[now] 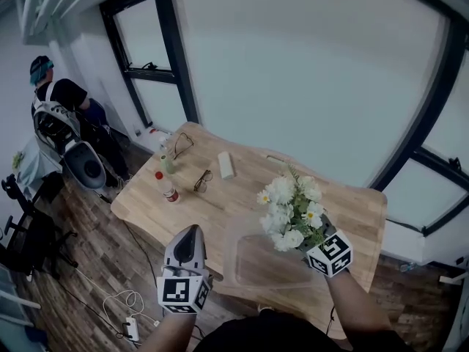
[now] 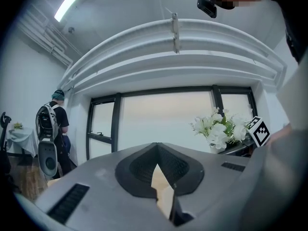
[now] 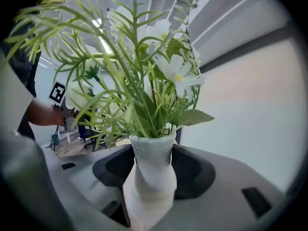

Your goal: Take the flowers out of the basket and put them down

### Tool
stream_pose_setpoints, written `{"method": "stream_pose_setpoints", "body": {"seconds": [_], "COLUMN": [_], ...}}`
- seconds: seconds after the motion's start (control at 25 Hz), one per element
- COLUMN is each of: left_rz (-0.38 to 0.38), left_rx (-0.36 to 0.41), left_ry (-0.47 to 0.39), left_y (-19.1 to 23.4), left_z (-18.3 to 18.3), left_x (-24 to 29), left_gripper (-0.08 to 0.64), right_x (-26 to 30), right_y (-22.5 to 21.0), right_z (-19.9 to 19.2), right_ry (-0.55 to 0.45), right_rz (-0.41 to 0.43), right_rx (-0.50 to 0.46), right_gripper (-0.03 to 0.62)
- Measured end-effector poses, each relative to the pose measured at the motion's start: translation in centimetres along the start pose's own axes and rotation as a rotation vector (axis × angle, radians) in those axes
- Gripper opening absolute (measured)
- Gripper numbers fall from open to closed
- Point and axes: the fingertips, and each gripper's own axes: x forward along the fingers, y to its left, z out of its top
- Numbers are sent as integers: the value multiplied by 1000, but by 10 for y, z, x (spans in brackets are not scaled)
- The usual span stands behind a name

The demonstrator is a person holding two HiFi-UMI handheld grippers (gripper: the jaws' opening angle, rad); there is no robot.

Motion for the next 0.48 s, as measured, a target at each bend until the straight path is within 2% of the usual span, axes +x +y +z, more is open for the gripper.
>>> {"method": "stream_pose_setpoints", "body": {"seconds": [0.48], "left_rz": [-112], "left_rx": [7], "left_ry": [-34], "left_y": [-34], "left_z": [17], "left_x": [27], "left_gripper": [3], "right_x": [-45], "right_y": [-29], "right_z": [23], "right_ry": [-36], "right_rz": [-127], "right_rx": [33], "right_gripper": [261]}}
